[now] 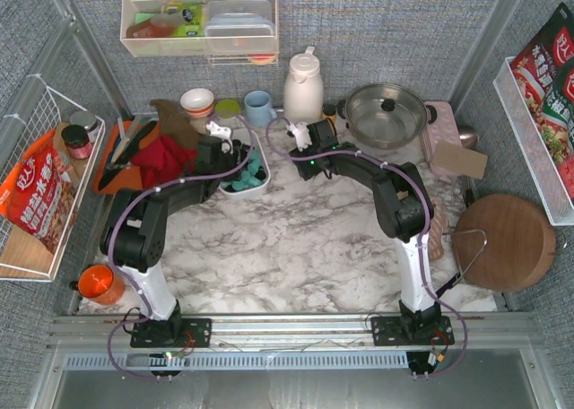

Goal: Mix the coffee capsules in the storage basket

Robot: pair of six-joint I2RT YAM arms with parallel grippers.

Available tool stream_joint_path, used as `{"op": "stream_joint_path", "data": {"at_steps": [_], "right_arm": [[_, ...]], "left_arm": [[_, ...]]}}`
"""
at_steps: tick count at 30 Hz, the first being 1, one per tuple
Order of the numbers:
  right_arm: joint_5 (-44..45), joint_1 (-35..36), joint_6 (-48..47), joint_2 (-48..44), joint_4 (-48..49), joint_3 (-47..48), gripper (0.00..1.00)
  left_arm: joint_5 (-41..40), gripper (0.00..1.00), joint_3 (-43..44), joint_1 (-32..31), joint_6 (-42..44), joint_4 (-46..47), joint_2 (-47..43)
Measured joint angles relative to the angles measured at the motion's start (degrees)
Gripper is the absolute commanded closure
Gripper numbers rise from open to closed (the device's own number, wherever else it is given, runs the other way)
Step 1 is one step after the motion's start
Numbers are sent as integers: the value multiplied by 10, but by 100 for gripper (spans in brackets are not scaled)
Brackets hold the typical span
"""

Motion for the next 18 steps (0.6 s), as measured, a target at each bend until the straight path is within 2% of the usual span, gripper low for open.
{"op": "stream_joint_path", "data": {"at_steps": [2, 3, 9, 18], "right_arm": [[0, 0, 0, 0, -6, 0, 51], [0, 0, 0, 0, -9, 0, 52], [0, 1, 4, 0, -15, 0, 63], [3, 1, 20, -38, -6, -43, 76]], "left_arm": [[5, 3, -8, -4, -1, 2, -18], [5, 1, -12, -7, -1, 5, -29], [15, 1, -30, -20, -2, 34, -90], [-12, 1, -82, -31, 3, 54, -178]]}}
